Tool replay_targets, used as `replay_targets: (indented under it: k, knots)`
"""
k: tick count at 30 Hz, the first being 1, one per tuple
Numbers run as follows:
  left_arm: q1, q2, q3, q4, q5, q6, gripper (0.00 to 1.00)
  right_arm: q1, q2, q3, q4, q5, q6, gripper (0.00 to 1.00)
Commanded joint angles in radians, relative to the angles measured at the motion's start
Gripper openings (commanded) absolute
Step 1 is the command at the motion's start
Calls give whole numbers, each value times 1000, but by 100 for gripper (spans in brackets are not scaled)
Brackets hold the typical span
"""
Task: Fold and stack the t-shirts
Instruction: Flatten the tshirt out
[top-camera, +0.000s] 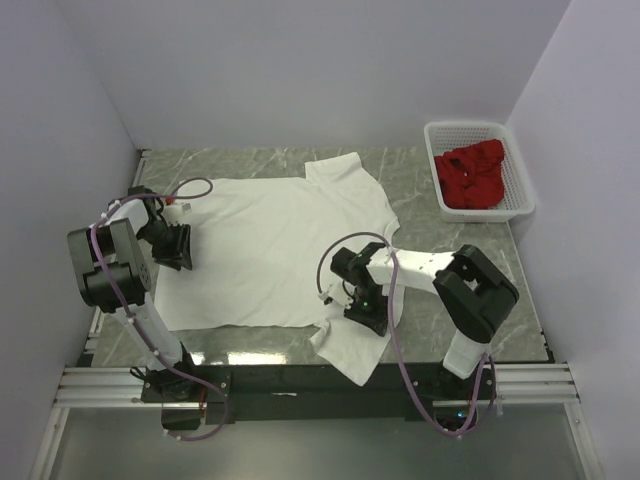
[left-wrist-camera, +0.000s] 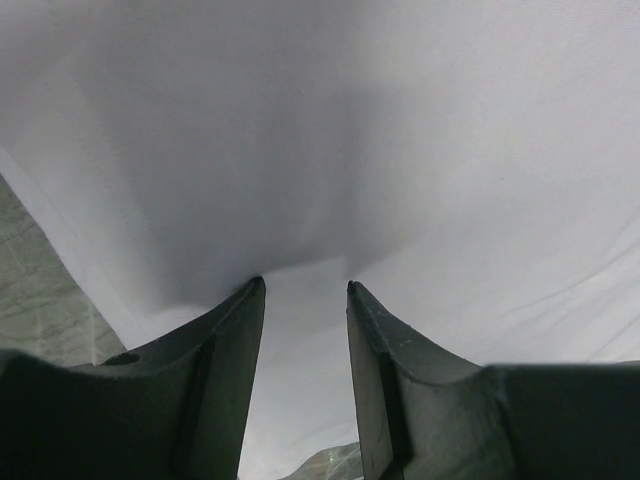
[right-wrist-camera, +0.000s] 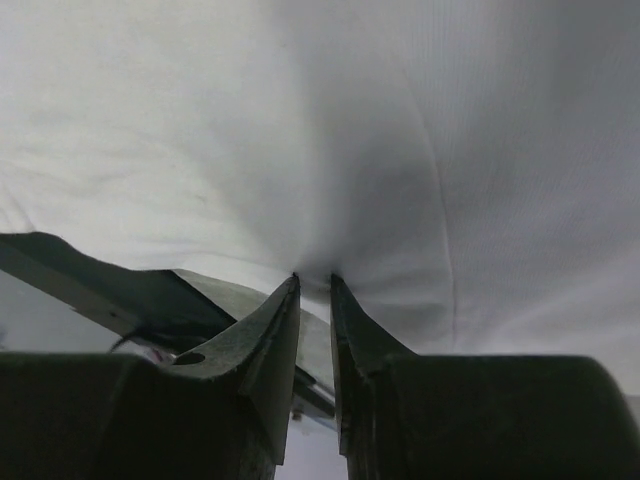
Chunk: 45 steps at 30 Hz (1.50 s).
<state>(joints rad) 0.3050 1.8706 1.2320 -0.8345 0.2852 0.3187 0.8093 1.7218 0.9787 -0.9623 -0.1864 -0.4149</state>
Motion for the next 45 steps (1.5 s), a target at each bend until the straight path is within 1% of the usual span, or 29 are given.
replay_targets:
  k: [1,4,6,7,9,11,12,13,14,16,17,19,20,22,24,27,30,33,37,39,40,41,43,44,45]
  knots:
    - [11,41,11,44,-47,11,46,-1,-5,-57,-96,102,-100,26]
    - [11,44,21,38,-50,19,46,4,-59,-86,-130,85,-143,27]
    - [13,36,27,29,-47,28,46,5,-105,-61,-159,47,-174,27]
    - [19,32,29,17,-34,40,46,4,-120,-19,-194,-23,-188,27]
    - [25,-4,38,-14,27,84,47,-1,-191,35,-223,-93,-228,29]
    - [29,-60,50,-51,107,112,48,-31,-238,125,-222,-161,-240,31]
    - [31,-79,57,-63,130,146,49,-50,-240,155,-198,-169,-222,31]
    - [29,-96,63,-67,143,149,50,-79,-232,184,-182,-173,-205,31]
    - [29,-120,76,-64,160,149,50,-135,-191,237,-173,-173,-181,31]
    - [29,-125,92,-66,175,137,51,-212,-128,288,-141,-159,-145,31]
    - [29,-114,109,-67,180,129,51,-281,-57,337,-136,-151,-121,30]
    - [26,-91,124,-72,183,112,51,-335,8,394,-112,-119,-96,30]
    - [28,-73,126,-77,181,108,51,-358,66,411,-104,-105,-88,30]
    - [28,-65,106,-58,149,97,50,-427,131,451,-82,-67,-76,30]
    - [26,-65,86,-46,123,97,50,-444,165,472,-81,-47,-71,30]
    - [26,-65,41,-38,92,95,50,-449,194,468,-66,-16,-79,30]
    - [28,-79,-23,-23,57,99,50,-449,199,416,-56,8,-87,30]
    - [37,-97,-83,-18,29,108,49,-450,199,323,-61,19,-96,30]
    - [46,-134,-155,-32,8,125,49,-438,145,235,-59,-10,-102,30]
    - [48,-148,-166,-41,2,138,49,-437,125,232,-88,-36,-110,30]
    - [49,-155,-157,-51,8,141,49,-438,108,245,-101,-57,-116,30]
    - [51,-160,-140,-87,43,154,48,-446,102,303,-133,-100,-120,30]
    - [49,-163,-45,-126,101,166,49,-475,101,401,-171,-174,-124,31]
    - [51,-160,2,-150,138,163,51,-508,107,460,-185,-209,-114,32]
    - [51,-153,103,-158,207,158,52,-533,114,586,-194,-278,-104,33]
